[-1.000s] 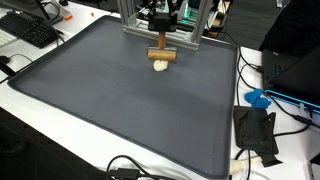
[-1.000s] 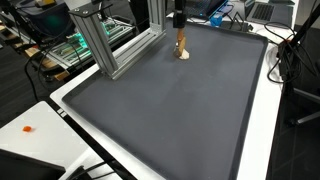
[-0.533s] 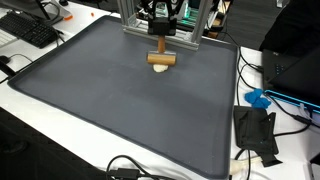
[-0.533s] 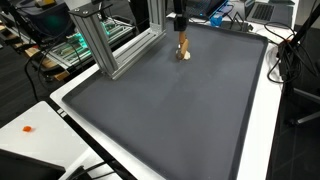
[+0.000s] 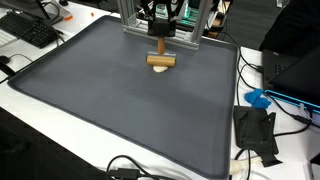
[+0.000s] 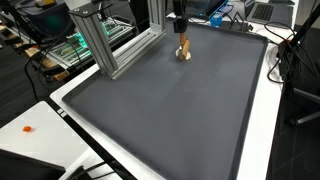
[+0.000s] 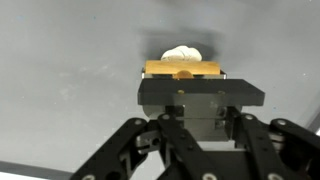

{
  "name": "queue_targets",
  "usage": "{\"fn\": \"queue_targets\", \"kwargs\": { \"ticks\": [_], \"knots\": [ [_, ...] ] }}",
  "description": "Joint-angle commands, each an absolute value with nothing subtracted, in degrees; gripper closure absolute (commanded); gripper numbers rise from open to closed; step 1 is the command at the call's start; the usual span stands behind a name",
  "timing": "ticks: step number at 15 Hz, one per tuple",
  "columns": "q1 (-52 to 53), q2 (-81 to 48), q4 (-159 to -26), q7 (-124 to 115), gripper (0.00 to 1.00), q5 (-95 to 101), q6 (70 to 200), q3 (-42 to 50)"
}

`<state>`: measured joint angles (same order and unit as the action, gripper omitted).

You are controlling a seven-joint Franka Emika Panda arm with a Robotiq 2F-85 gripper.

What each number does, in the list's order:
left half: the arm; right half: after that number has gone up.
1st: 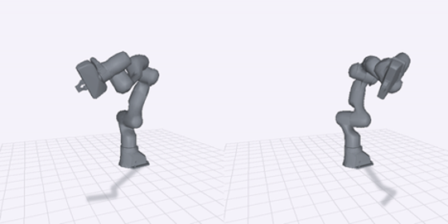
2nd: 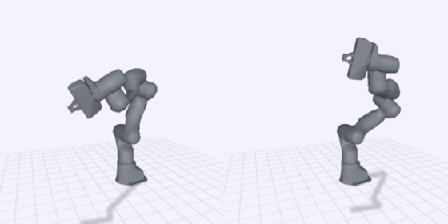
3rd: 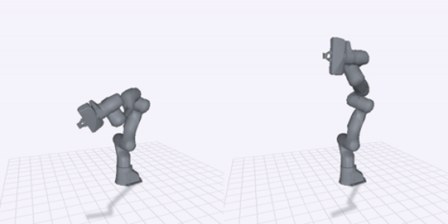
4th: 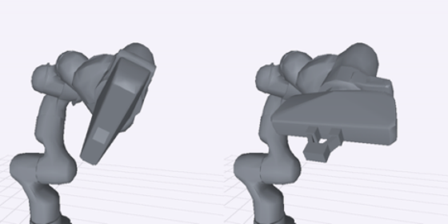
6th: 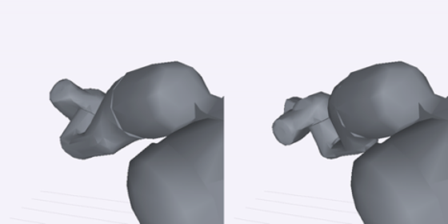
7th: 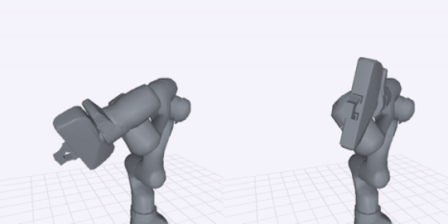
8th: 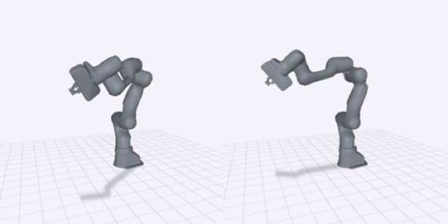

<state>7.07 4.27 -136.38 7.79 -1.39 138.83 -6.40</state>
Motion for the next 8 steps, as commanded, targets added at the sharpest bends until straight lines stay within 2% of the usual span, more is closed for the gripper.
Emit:
{"fn": "queue_targets", "kwargs": {
  "ticks": [1,5,8],
  "knots": [
    [6.78,4.35,-136.99,7.0,0.78,1.78,131.26,-6.46],
    [7.07,3.87,-136.96,7.23,0.78,1.55,128.76,-6.62],
    [7.55,3.78,-138.51,7.66,0.78,-1.82,133.91,-6.78]
  ]
}}
